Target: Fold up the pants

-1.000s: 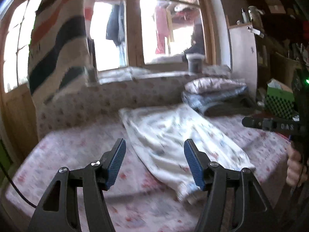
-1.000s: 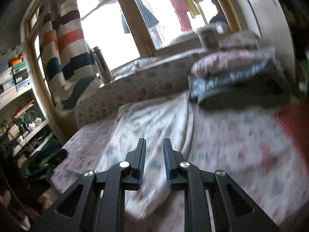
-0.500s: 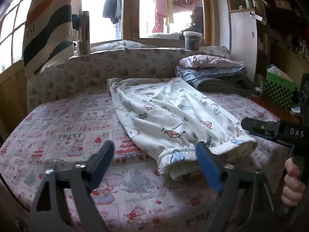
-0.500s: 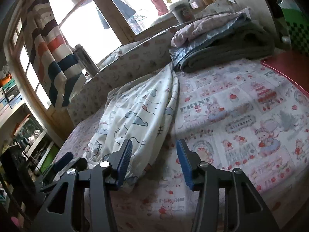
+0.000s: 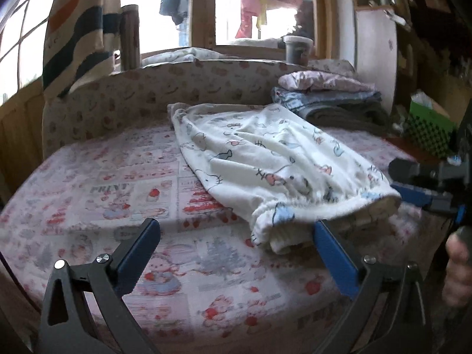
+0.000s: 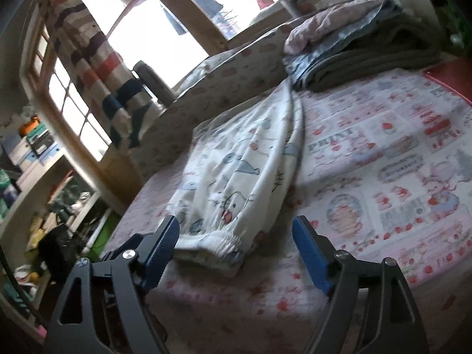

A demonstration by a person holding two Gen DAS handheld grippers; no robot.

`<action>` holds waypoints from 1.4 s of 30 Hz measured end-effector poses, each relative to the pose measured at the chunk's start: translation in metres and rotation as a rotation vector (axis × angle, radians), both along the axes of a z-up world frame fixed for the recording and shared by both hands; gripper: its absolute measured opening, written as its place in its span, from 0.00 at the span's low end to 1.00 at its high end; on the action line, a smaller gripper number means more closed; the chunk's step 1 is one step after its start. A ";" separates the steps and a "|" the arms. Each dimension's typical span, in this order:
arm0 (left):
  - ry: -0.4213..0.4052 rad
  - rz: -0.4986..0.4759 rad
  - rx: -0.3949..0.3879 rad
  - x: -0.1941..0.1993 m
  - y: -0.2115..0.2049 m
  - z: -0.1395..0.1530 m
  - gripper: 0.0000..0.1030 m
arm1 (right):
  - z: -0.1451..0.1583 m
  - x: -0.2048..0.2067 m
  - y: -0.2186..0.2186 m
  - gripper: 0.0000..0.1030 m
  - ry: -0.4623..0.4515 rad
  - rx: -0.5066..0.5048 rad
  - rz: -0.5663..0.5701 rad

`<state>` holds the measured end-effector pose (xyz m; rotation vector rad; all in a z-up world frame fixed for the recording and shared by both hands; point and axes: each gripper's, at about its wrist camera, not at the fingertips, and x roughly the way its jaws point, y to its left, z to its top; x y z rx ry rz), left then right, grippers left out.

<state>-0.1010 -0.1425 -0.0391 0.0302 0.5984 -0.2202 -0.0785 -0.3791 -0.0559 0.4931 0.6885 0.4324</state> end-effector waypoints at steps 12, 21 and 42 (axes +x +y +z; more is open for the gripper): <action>0.071 -0.104 0.050 -0.007 0.010 0.000 0.63 | 0.012 -0.019 0.000 0.71 -0.077 -0.337 0.023; 0.068 -0.169 0.093 0.003 -0.015 -0.002 0.50 | 0.014 -0.024 0.009 0.71 -0.145 -0.363 0.016; 0.130 -0.223 -0.150 0.054 -0.009 0.054 0.12 | 0.006 -0.028 0.089 0.71 -0.381 -0.602 0.329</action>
